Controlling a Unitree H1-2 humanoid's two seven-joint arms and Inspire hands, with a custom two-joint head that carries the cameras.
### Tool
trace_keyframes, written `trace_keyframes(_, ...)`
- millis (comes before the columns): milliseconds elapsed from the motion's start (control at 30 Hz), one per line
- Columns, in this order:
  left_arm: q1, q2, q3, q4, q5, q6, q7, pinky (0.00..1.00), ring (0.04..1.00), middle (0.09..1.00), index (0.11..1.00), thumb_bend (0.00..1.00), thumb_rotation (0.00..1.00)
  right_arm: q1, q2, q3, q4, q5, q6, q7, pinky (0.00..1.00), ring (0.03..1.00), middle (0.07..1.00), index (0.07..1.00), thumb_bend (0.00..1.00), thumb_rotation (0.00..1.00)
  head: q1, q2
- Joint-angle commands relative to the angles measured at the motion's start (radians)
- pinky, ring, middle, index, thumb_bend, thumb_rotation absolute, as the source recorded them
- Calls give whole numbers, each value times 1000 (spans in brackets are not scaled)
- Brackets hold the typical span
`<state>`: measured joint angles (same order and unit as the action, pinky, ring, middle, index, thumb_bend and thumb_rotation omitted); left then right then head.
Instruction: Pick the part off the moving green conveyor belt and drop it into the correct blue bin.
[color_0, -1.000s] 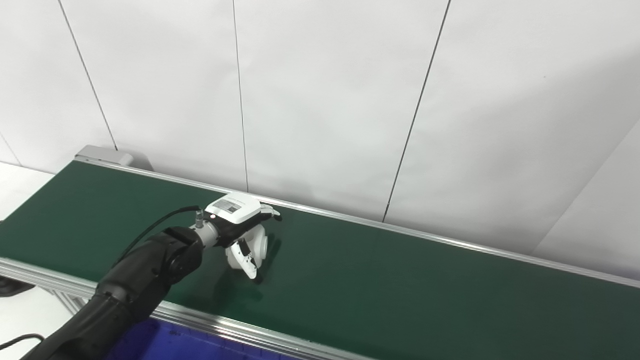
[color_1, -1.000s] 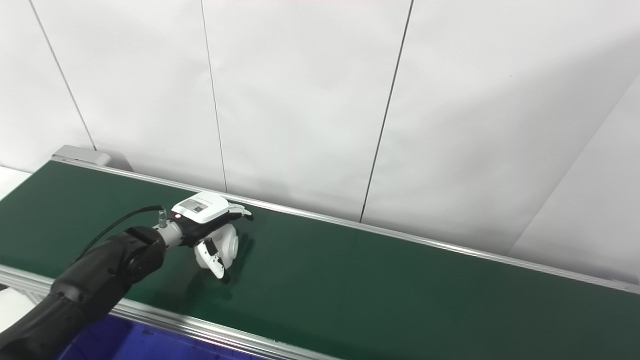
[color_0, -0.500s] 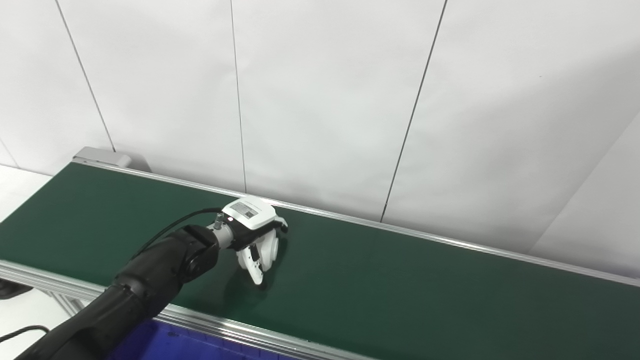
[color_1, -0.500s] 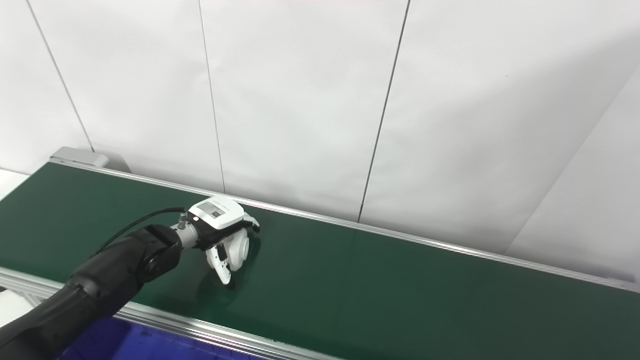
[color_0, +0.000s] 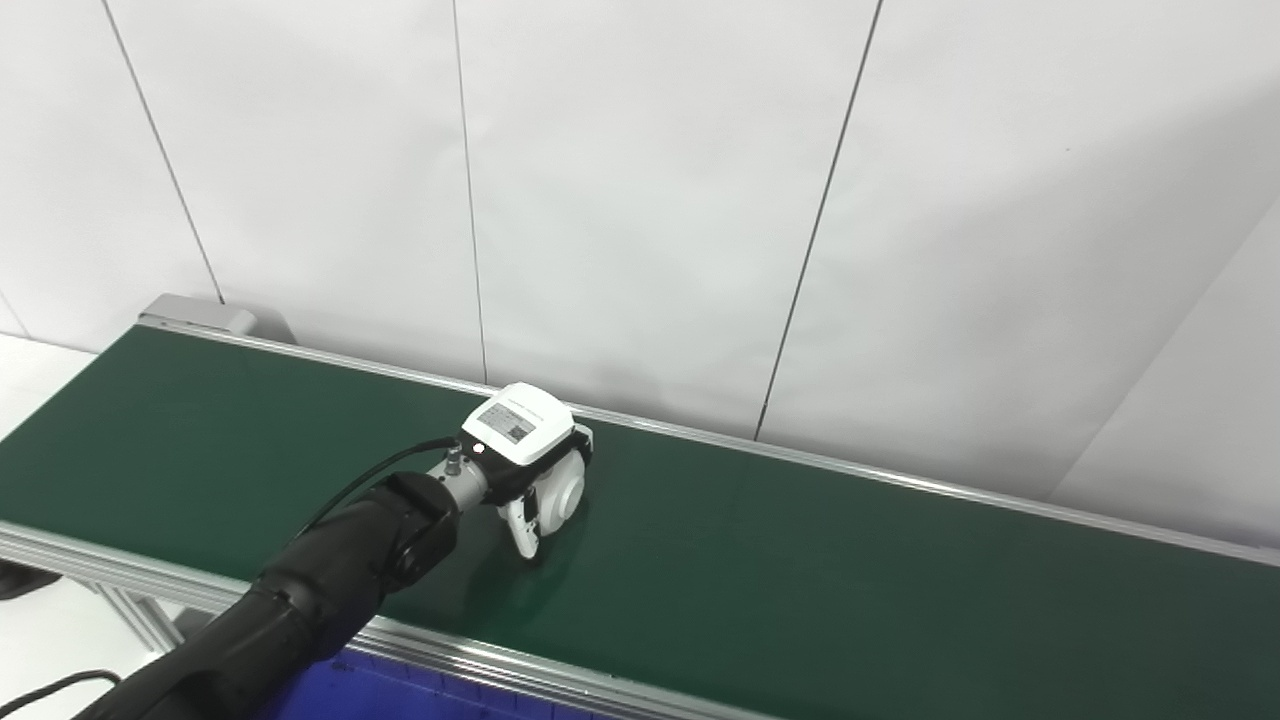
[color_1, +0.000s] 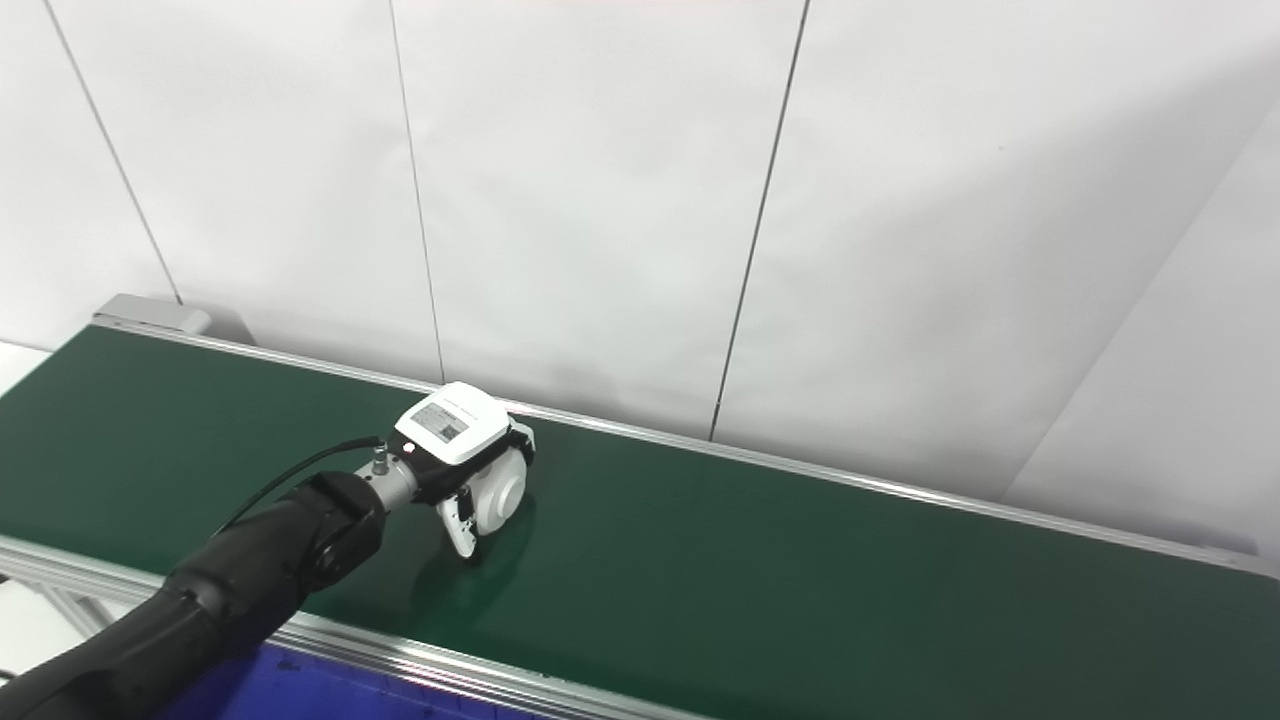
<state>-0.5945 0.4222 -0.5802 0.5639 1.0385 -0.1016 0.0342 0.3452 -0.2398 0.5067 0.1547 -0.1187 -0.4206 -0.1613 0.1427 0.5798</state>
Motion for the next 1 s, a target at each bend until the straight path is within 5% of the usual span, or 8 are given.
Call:
trace_keyframes(0,-34,49,5,-30,47,78,-66,308,396,465,519,522,0,4,5,-4,-35,3,-49,15,901,933,975,1000,931,1000,1,1)
trace_keyframes(233,-24,64,17,-140,50,99,-149,316,406,464,523,521,0,6,10,-12,-34,15,-49,34,913,939,980,1000,924,1000,2,12)
trace_keyframes(467,32,79,81,-428,20,107,-261,339,436,543,498,520,63,16,11,-28,-57,25,-49,59,930,947,991,1000,927,1000,26,50)
trace_keyframes(700,146,82,175,-795,-21,120,-390,325,411,561,494,519,83,38,18,-56,-119,24,-49,95,956,959,1000,1000,921,1000,56,143)
trace_keyframes(967,284,59,262,-1013,-97,115,-487,290,388,525,491,521,75,58,13,-108,-182,45,-48,156,930,943,982,1000,907,1000,81,228)
